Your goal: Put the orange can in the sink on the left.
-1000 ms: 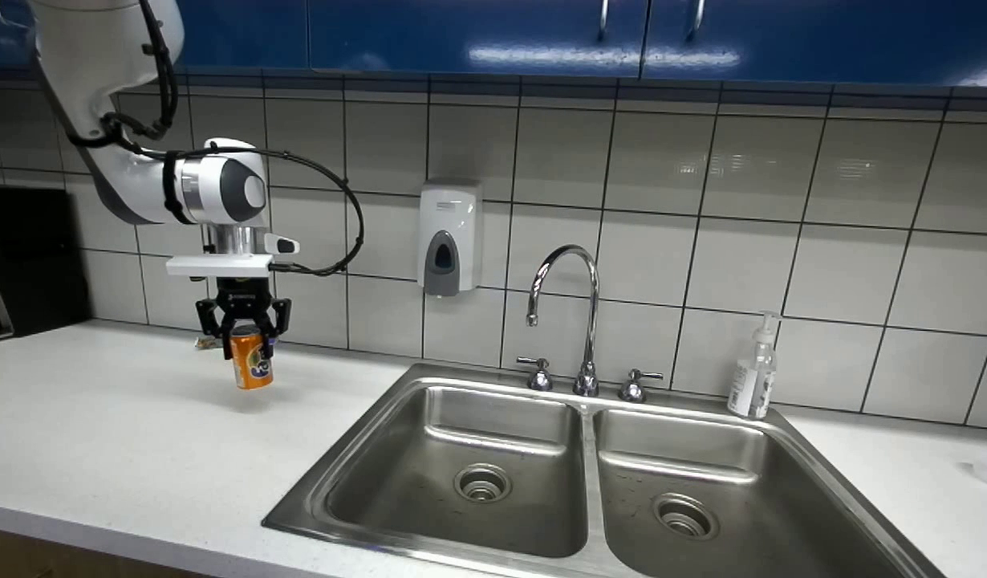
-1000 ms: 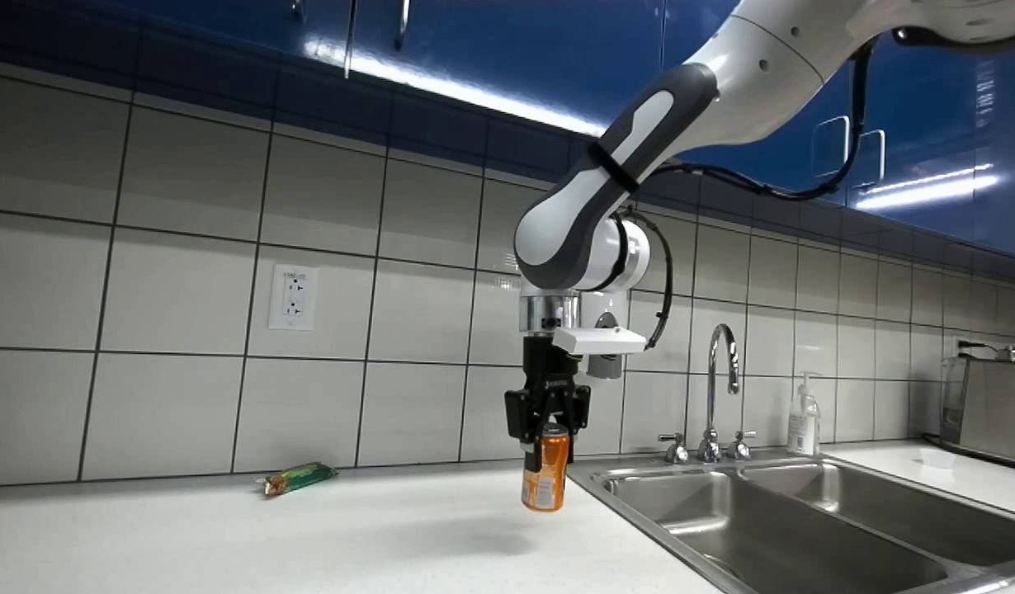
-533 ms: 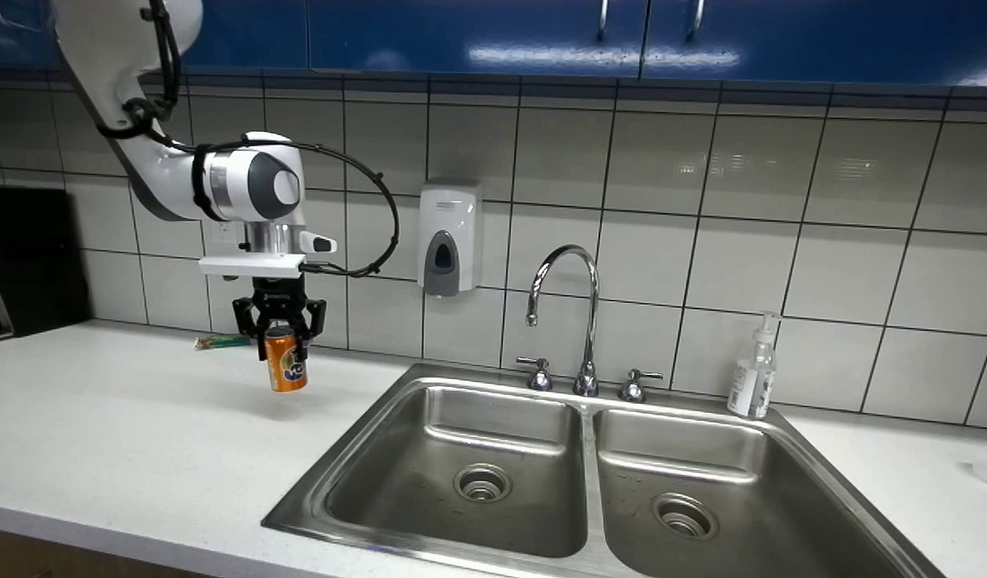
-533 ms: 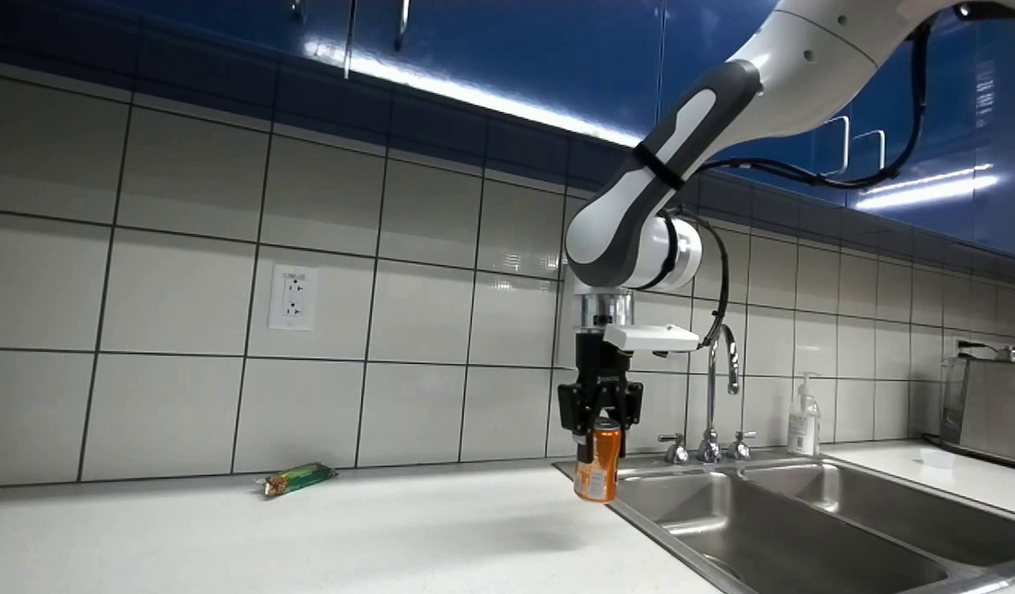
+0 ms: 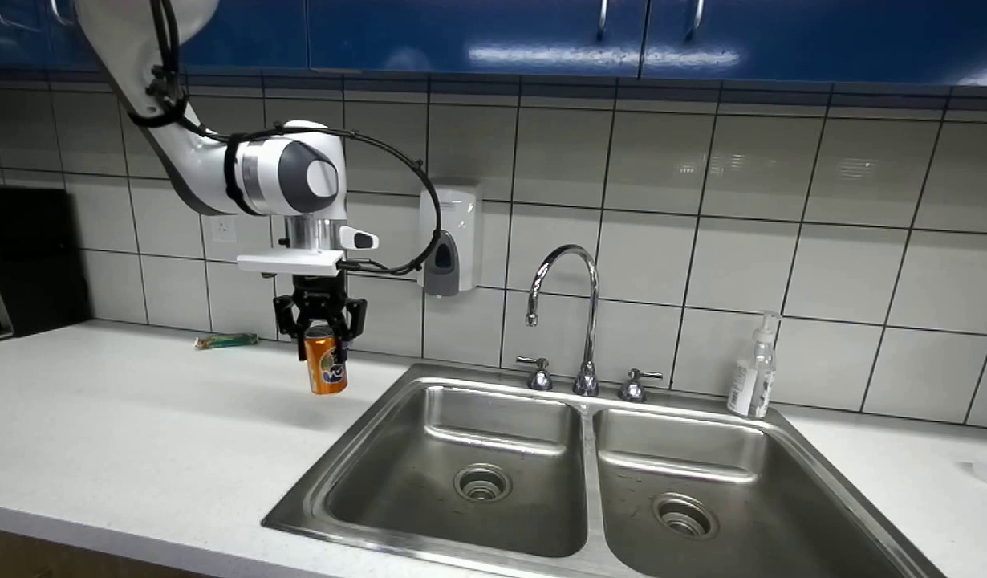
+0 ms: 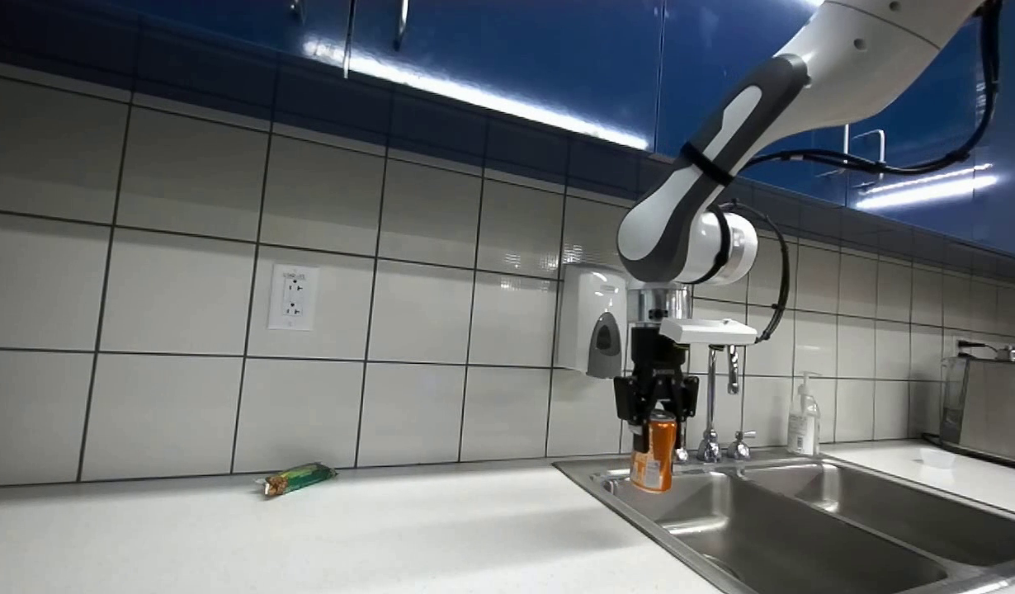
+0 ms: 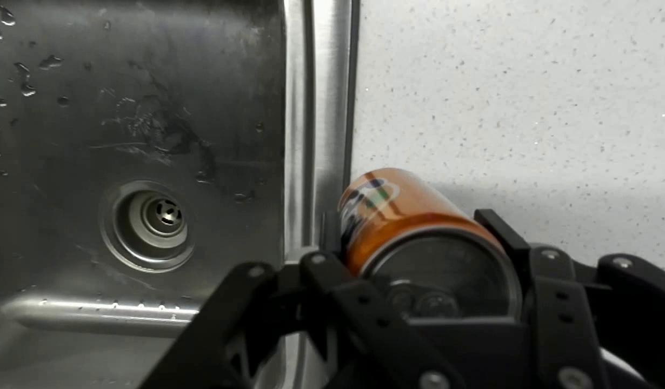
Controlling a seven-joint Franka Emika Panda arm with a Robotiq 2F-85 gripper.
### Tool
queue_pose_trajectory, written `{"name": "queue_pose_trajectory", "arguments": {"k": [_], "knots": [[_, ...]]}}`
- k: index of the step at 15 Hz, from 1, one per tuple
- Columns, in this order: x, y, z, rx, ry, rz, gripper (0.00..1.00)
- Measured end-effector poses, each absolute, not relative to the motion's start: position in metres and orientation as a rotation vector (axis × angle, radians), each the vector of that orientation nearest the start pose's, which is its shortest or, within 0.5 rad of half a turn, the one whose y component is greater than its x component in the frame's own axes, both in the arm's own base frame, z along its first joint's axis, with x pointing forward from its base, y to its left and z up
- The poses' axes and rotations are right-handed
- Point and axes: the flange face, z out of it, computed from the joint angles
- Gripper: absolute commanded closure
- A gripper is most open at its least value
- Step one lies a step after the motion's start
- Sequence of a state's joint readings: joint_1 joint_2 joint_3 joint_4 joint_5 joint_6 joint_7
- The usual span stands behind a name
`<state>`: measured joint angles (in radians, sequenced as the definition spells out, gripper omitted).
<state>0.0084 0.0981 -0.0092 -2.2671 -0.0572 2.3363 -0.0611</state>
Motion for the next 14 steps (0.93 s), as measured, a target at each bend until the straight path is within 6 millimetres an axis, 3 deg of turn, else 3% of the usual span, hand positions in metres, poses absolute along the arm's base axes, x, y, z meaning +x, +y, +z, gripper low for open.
{"name": "queue_pose_trajectory", "arguments": {"k": [14], "knots": [[0.499, -0.088, 0.301, -3.174, 0.1, 0.108, 0.62]]}}
